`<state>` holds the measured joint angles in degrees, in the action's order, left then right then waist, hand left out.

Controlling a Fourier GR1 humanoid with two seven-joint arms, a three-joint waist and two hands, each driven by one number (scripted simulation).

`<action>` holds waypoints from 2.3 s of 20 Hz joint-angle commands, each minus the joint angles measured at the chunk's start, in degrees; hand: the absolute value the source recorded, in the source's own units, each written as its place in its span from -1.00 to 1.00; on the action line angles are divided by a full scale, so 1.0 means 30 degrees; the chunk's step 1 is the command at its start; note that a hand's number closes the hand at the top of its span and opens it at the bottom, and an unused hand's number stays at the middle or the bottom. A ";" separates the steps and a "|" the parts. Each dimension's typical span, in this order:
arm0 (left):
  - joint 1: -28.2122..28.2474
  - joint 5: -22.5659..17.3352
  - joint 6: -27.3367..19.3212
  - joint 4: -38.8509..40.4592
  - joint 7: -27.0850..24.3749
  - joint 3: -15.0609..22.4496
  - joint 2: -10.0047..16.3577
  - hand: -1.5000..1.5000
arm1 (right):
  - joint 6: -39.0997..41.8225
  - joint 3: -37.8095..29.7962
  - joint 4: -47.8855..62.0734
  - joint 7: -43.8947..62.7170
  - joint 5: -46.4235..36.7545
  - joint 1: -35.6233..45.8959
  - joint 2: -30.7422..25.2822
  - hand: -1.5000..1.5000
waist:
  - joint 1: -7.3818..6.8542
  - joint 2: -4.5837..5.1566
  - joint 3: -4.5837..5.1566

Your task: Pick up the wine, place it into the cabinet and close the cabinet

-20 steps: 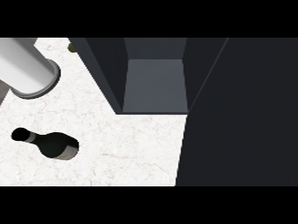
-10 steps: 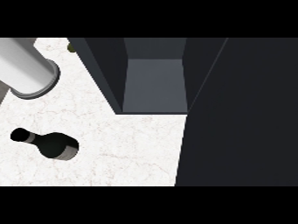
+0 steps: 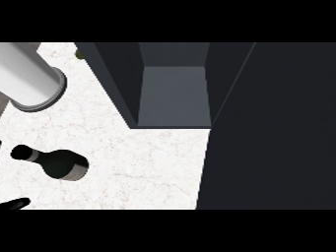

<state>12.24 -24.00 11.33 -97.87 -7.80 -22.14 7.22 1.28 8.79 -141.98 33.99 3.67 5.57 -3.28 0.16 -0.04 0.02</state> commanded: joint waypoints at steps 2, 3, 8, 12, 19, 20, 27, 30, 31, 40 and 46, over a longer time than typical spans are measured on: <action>-0.1744 0.0999 0.0692 0.4721 -0.2178 -0.0001 0.0024 -1.00 | 0.0159 -0.0762 -0.1542 0.0836 0.1425 -0.0347 -0.0198 -1.00 | 0.0089 0.0017 0.0003; -0.1074 0.1766 0.0972 0.5004 -0.3584 0.0349 -0.0588 -1.00 | 0.0350 0.0205 -0.0729 -0.0474 0.0653 -0.1156 0.0324 -1.00 | 0.0030 0.0014 0.0000; -0.2650 0.2296 0.1121 0.8283 -0.4768 -0.0051 0.0311 -1.00 | -0.0033 0.1437 -0.0838 -0.0544 -0.0581 -0.0887 0.0906 -1.00 | -0.0002 0.0008 0.0003; -0.2171 0.1847 0.3819 1.1446 -0.6744 -0.0604 0.1408 -1.00 | 0.0277 0.0900 -0.1275 -0.0310 -0.0272 -0.1029 0.0629 -1.00 | 0.0006 0.0003 0.0008; -0.4542 0.3399 0.4389 1.7885 -1.1508 -0.0405 0.1479 -1.00 | -0.0273 0.0677 -0.1245 0.1188 -0.0241 0.0860 0.0574 -1.00 | 0.0045 0.0025 0.0023; -0.4763 0.4084 0.4245 1.8816 -1.2357 -0.0003 0.1257 -1.00 | -0.0233 -0.0149 -0.1005 0.0978 0.0207 0.0881 0.0426 -1.00 | 0.0061 0.0032 0.0019; -0.7215 0.3556 0.5589 2.3500 -1.3913 -0.0735 0.2521 -1.00 | 0.0109 -0.0088 -0.1391 0.1393 0.0760 0.0408 0.0333 -1.00 | 0.0132 0.0045 0.0030; -0.7363 0.3618 0.6256 2.4164 -1.4174 -0.0346 0.2218 -1.00 | 0.0305 0.0396 -0.1651 0.0897 0.0273 -0.0044 0.0396 -1.00 | 0.0168 0.0039 0.0032; -0.7429 0.3624 0.6062 2.4172 -1.4503 -0.0222 0.1652 -1.00 | 0.0819 -0.0750 -0.1193 0.0356 0.1421 -0.0331 0.0025 -1.00 | 0.0166 0.0049 0.0023; -0.8818 0.3645 0.5826 2.4382 -1.4680 0.0124 0.1637 -1.00 | 0.0068 -0.0062 -0.0852 0.1632 0.0334 0.1422 0.0283 -1.00 | 0.0147 0.0036 0.0034; -0.8875 0.4083 0.4881 2.5420 -1.6701 0.0312 0.0866 -1.00 | 0.1076 -0.0125 -0.0872 -0.0163 0.1005 -0.0586 0.0266 -1.00 | 0.0268 0.0080 0.0035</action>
<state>-12.83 -12.08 23.42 -24.22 -50.05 -21.35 12.48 3.23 8.88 -141.63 34.33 3.17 6.48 -2.27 0.54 -0.01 -0.43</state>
